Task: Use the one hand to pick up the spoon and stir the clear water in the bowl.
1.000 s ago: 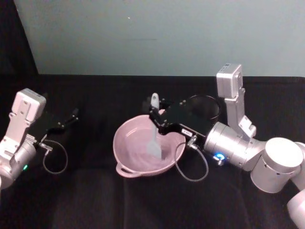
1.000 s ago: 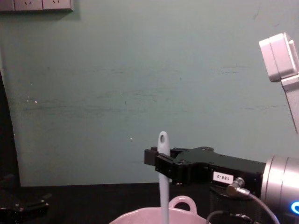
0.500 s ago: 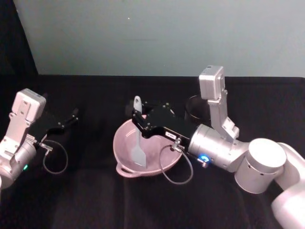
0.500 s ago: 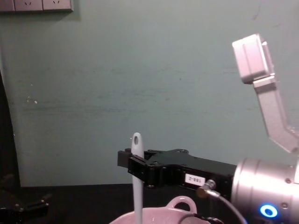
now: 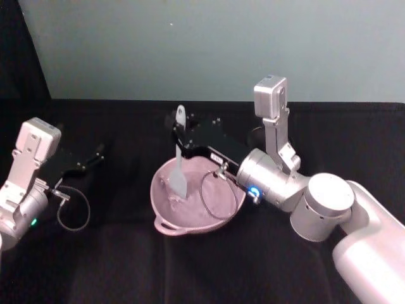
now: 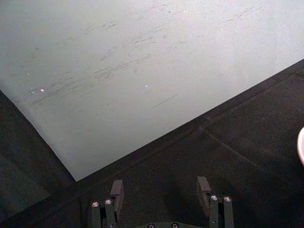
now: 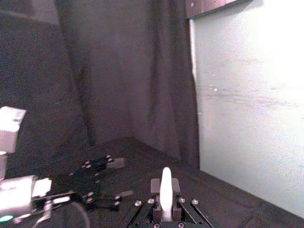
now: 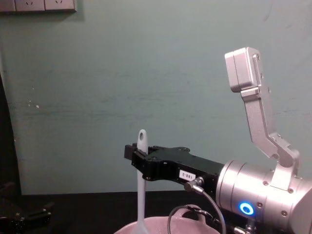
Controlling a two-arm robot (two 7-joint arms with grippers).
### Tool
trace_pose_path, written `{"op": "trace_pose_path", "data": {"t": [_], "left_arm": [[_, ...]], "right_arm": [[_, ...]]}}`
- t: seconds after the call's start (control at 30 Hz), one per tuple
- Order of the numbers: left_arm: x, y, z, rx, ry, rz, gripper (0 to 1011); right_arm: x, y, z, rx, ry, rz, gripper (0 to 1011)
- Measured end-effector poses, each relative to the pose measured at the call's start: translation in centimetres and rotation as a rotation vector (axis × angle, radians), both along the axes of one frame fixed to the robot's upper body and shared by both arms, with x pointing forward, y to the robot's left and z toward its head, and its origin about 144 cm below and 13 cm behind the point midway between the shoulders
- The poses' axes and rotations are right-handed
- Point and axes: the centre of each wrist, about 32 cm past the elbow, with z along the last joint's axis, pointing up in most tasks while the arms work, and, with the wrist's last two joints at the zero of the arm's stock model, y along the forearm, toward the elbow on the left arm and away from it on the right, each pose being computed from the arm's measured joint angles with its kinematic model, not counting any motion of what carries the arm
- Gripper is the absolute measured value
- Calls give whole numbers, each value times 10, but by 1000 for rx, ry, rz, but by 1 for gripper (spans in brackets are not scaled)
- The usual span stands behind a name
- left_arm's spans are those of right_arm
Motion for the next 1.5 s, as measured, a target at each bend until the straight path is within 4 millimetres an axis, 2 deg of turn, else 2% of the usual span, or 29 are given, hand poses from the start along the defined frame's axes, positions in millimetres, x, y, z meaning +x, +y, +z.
{"op": "trace_pose_path", "data": {"t": [0.27,0.63,1.03,1.2,1.5], "left_arm": [[0,0,0,0,0,0,1011],[0,0,0,0,0,0,1011],[0,0,0,0,0,0,1011],[0,0,0,0,0,0,1011],[0,0,0,0,0,0,1011]], "right_arm": [[9,-1,-6,6,-40,-71,116],[12,-18,-5,-27,-71,-131,116],[-15,-44,9,-43,-38,-55,116],[-22,-45,12,-32,-18,-24,116],[-28,-34,11,-23,14,22,116]]}}
